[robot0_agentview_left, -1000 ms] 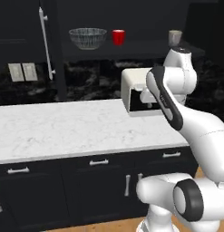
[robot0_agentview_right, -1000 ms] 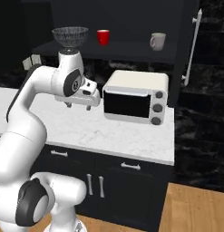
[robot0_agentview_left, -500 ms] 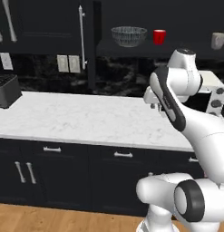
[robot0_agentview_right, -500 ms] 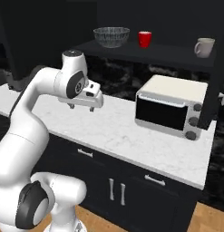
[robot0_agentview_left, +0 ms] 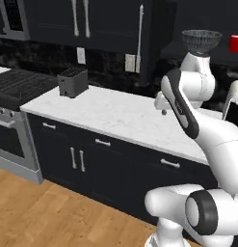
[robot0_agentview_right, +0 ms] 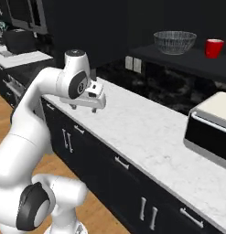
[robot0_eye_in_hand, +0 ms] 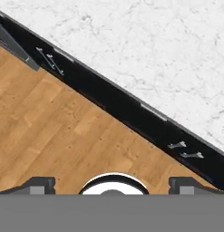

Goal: Gather all objects into one cabinet and sort the glasses and bowls to opposite sides.

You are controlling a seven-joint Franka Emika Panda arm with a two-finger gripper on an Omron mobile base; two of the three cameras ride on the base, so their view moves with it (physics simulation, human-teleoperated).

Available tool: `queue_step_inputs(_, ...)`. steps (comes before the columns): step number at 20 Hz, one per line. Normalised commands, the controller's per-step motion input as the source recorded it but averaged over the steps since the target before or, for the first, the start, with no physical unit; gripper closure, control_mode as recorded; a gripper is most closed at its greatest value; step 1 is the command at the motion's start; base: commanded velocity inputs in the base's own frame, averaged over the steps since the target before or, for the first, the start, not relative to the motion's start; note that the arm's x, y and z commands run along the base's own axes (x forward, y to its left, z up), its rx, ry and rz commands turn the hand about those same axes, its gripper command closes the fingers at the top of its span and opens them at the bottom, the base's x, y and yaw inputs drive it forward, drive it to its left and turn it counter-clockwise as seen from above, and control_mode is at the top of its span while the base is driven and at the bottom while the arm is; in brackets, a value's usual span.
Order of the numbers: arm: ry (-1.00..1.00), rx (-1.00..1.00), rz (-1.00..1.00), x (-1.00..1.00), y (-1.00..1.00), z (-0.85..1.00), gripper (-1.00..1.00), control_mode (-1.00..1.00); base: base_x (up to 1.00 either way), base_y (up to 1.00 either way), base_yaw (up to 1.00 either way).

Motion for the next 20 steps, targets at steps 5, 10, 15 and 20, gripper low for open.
queue_step_inputs(5, 0.00, 0.00, 0.00, 0.00, 0.00, 0.00, -1.00, 1.00, 0.07, 0.41, 0.61)
queue_step_inputs(10, 0.00, 0.00, 0.00, 0.00, 0.00, 0.00, -1.00, 1.00, 0.11, 0.46, 0.62)
queue_step_inputs(15, 0.00, 0.00, 0.00, 0.00, 0.00, 0.00, -1.00, 1.00, 0.12, 0.48, 0.62)
queue_step_inputs(20, 0.00, 0.00, 0.00, 0.00, 0.00, 0.00, -1.00, 1.00, 0.17, 0.47, 0.62)
